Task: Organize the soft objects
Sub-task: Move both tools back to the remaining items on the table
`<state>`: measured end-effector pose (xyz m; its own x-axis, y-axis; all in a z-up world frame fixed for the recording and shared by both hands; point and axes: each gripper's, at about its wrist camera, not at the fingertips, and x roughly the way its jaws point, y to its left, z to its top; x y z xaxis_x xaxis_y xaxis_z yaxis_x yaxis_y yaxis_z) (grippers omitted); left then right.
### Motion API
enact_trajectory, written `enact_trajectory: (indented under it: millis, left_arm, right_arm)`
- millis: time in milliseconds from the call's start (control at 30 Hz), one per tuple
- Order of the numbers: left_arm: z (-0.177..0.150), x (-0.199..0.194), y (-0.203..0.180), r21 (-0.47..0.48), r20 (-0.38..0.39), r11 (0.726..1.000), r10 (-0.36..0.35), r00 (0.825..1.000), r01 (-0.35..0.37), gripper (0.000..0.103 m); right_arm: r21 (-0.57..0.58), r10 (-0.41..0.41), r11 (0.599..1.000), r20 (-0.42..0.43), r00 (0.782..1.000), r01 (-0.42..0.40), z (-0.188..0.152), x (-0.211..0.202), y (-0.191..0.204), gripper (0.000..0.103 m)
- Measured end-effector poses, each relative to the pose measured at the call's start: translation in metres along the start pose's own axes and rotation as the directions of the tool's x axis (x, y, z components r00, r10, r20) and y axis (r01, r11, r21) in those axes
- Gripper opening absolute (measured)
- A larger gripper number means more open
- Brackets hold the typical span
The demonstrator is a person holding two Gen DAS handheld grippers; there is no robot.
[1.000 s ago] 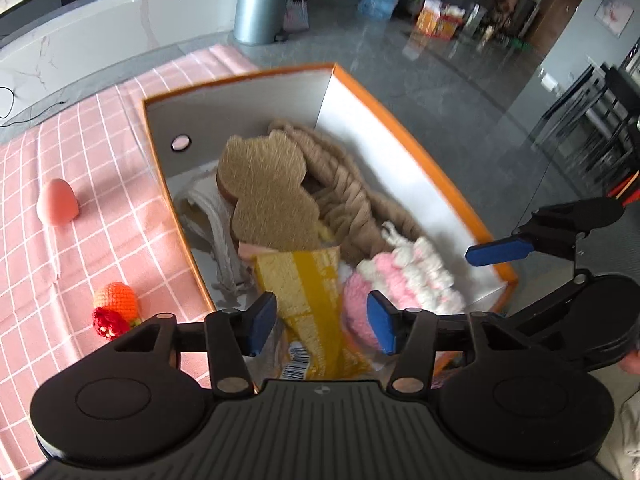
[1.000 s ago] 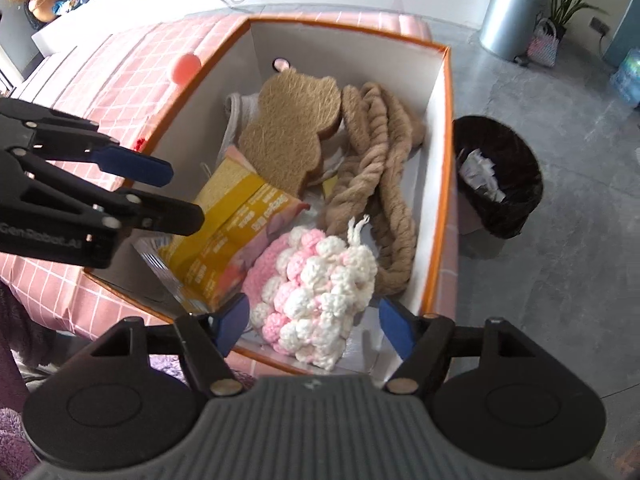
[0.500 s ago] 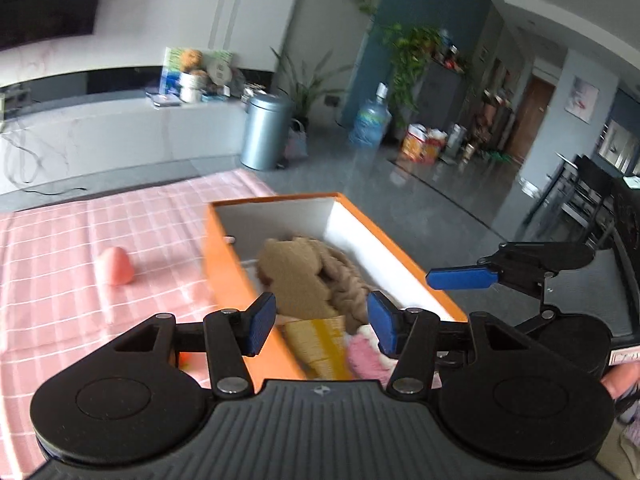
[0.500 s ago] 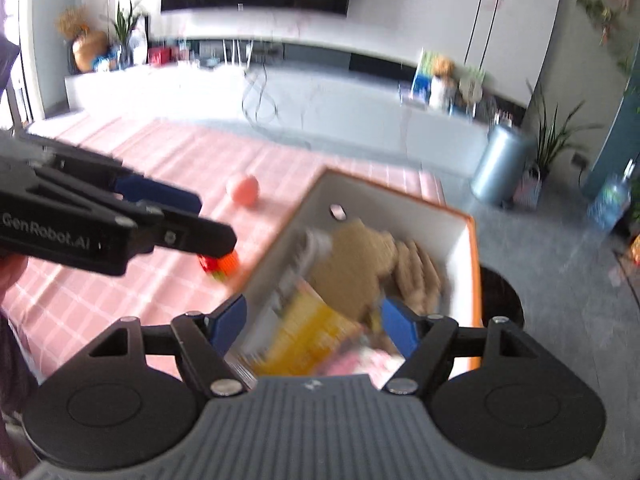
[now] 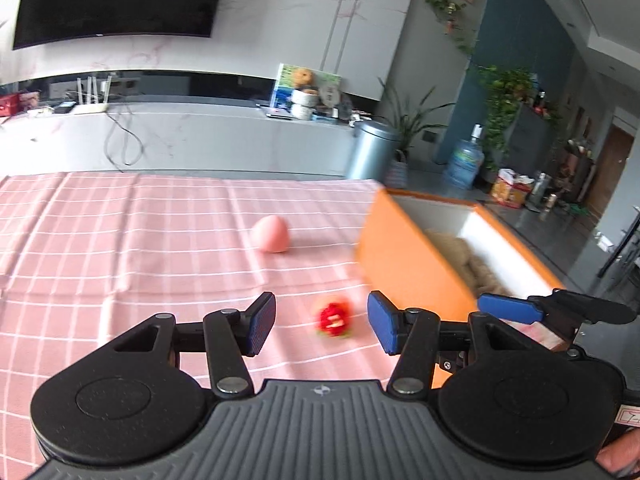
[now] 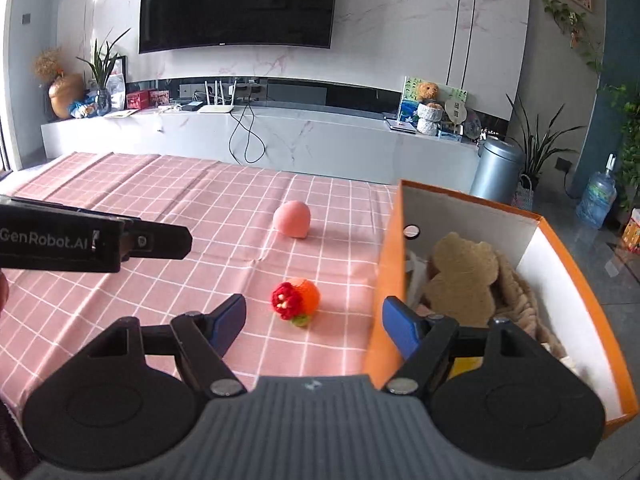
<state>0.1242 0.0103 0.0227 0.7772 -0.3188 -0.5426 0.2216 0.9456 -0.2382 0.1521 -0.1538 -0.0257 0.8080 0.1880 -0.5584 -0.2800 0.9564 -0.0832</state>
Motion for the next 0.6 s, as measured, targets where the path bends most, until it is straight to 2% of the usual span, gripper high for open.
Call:
enact_trajectory:
  millis: [133,300,400,600]
  left_arm:
    - [-0.012,0.005,0.024,0.002,0.003,0.999,0.037,0.999,-0.037,0.062]
    - [-0.028,0.011,0.059,-0.060,-0.035,0.998,0.034,0.999,-0.036,0.062]
    - [-0.030,0.019,0.068,-0.074,-0.056,0.997,0.026,0.998,-0.030,0.062]
    - [-0.020,0.043,0.074,-0.033,-0.084,0.999,0.000,0.996,-0.003,0.062]
  right_arm:
    - [-0.035,0.006,0.999,-0.023,1.000,-0.006,-0.005,0.021,0.021,0.074]
    - [-0.084,-0.017,0.996,-0.065,0.998,0.011,-0.004,0.049,0.029,0.074]
    - [-0.091,-0.047,0.995,-0.086,0.995,0.039,0.002,0.069,0.028,0.074]
    - [-0.088,-0.068,0.994,-0.122,0.990,0.058,0.012,0.111,0.025,0.071]
